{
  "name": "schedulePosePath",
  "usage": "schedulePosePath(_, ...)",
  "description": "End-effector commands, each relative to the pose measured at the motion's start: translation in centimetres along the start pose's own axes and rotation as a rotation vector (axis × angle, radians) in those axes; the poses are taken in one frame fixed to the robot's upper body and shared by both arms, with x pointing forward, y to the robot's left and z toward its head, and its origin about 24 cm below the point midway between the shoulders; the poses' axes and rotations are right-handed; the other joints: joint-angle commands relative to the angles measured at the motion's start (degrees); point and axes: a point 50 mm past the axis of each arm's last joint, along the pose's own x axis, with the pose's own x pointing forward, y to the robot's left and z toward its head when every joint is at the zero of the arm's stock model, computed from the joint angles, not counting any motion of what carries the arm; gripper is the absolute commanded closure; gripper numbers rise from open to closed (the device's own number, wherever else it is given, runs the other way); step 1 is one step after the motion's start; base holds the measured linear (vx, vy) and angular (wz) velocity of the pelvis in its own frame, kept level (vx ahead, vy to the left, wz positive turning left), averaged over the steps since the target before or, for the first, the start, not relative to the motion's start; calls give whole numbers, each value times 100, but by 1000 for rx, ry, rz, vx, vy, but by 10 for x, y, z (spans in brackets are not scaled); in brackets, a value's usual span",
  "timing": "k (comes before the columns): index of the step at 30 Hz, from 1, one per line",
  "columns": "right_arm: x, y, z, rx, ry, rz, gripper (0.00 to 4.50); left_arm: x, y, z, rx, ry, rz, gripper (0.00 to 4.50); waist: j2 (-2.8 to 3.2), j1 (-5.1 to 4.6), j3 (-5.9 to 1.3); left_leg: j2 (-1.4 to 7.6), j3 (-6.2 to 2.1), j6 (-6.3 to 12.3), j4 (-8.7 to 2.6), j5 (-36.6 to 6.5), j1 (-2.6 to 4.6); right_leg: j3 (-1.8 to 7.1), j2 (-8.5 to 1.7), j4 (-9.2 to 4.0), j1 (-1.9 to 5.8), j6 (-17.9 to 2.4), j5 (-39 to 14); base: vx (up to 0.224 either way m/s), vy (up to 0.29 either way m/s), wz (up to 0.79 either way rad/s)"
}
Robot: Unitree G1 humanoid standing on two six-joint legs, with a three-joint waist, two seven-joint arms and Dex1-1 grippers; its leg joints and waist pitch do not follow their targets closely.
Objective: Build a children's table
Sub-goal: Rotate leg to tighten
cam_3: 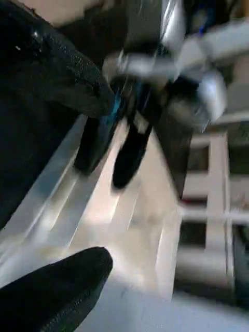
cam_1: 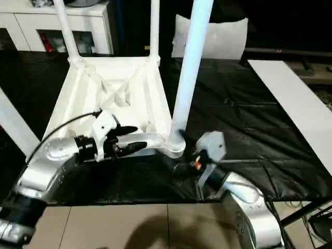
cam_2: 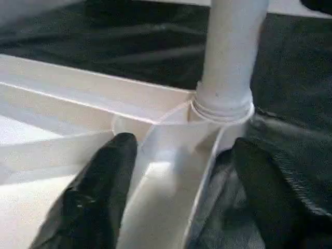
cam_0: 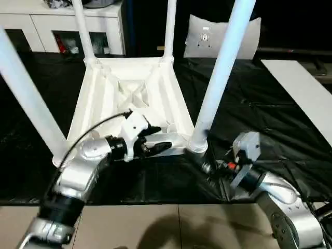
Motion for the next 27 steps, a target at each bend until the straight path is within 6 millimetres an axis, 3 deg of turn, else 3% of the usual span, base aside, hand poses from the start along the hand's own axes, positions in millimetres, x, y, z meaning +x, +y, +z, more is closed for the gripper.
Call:
schedulePosePath(1, -3, 1, 0, 10, 18, 13, 0, 6, -4, -1, 10, 21, -75, 119, 49, 50, -302, 377, -64, 527, -461, -214, -3, 285, -486, -364, 205, -1667, 753, 0, 0, 0)
schedulePosePath(3, -4, -1, -3, 4, 36, -4, 0, 8, -5, -1, 18, 30, -99, 119, 11, 83, -309, 377, -53, 586, -452, -72, -14, 276, -484, -331, 209, -1757, 1011, 0, 0, 0)
schedulePosePath(7, -14, -19, -7, -39, 90, -131, 0, 16, -4, -1, 23, 46, -150, 119, 10, 111, -324, 365, -33, 575, -441, -11, -21, 271, -488, -333, 192, -1769, 968, 0, 0, 0)
schedulePosePath(9, -18, -26, -6, -41, 92, -167, 0, 19, -3, 0, 18, 46, -172, 119, -29, 126, -281, 375, -19, 522, -474, -317, -33, 270, -505, -376, 183, -1741, 560, 0, 0, 0)
schedulePosePath(11, -24, -29, -6, -58, 116, -166, 0, 23, -2, 2, 15, 39, -186, 119, -8, 133, -272, 393, -11, 464, -483, -516, -19, 278, -514, -403, 174, -1693, 250, 0, 0, 0)
schedulePosePath(15, -33, -40, -10, -115, 188, -224, 0, 31, 0, 4, 19, 42, -193, 136, -26, 143, -264, 396, 26, 353, -491, -696, -18, 288, -513, -450, 162, -1573, -123, 0, 0, 0)
schedulePosePath(17, -39, -51, -12, -150, 237, -291, 0, 36, 1, 4, 13, 44, -207, 148, 9, 136, -259, 390, 31, 317, -495, -691, -21, 286, -498, -461, 139, -1554, -171, 0, 0, 0)
schedulePosePath(19, -43, -55, -12, -192, 294, -273, 0, 42, 5, 4, 13, 74, -216, 148, -12, 136, -280, 380, 42, 328, -478, -556, -24, 288, -488, -445, 156, -1584, 75, 0, 0, 0)
schedulePosePath(20, -43, -53, -13, -204, 322, -243, 0, 44, 7, 2, 15, 96, -217, 174, -23, 148, -291, 377, 42, 382, -461, -501, -23, 294, -494, -436, 178, -1571, 191, 0, 0, 0)
schedulePosePath(23, -43, -52, -14, -210, 338, -221, 0, 45, 8, 2, 18, 111, -218, 190, -21, 150, -293, 393, 35, 505, -457, -416, -48, 289, -521, -420, 191, -1616, 372, 0, 0, 0)
schedulePosePath(27, -46, -46, -14, -223, 401, -128, 0, 47, 16, -2, 15, 176, -201, 209, -17, 155, -310, 399, 46, 612, -438, -380, -27, 286, -511, -423, 191, -1702, 482, 0, 0, 0)
